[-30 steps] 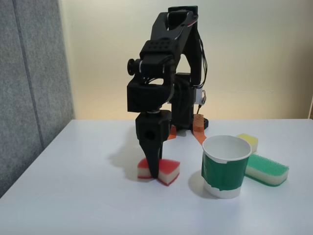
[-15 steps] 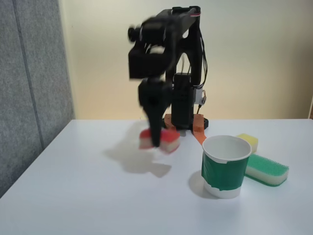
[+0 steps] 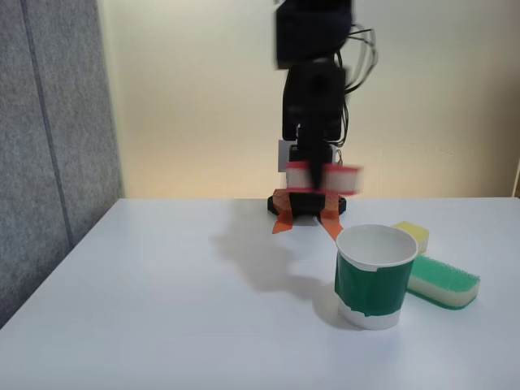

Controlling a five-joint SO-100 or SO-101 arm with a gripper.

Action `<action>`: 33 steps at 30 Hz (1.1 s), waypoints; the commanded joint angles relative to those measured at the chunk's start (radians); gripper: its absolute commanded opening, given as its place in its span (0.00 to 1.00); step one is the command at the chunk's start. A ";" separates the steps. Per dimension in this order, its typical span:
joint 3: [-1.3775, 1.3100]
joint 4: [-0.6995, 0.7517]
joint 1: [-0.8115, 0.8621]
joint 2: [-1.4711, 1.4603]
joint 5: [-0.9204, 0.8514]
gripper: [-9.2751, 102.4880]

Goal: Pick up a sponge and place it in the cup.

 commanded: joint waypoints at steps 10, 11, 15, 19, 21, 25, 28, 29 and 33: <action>0.063 -0.192 -0.270 0.048 0.261 0.08; 0.066 -0.201 -0.276 0.041 0.256 0.08; 0.069 -0.229 -0.276 0.006 0.229 0.08; 0.038 -0.221 -0.242 -0.034 0.172 0.08; 0.025 -0.219 -0.221 -0.058 0.137 0.08; 0.006 -0.225 -0.181 -0.106 0.061 0.08; 0.003 -0.239 -0.163 -0.129 0.031 0.08; 0.005 -0.247 -0.158 -0.130 0.023 0.08; -0.003 -0.256 -0.150 -0.132 0.014 0.11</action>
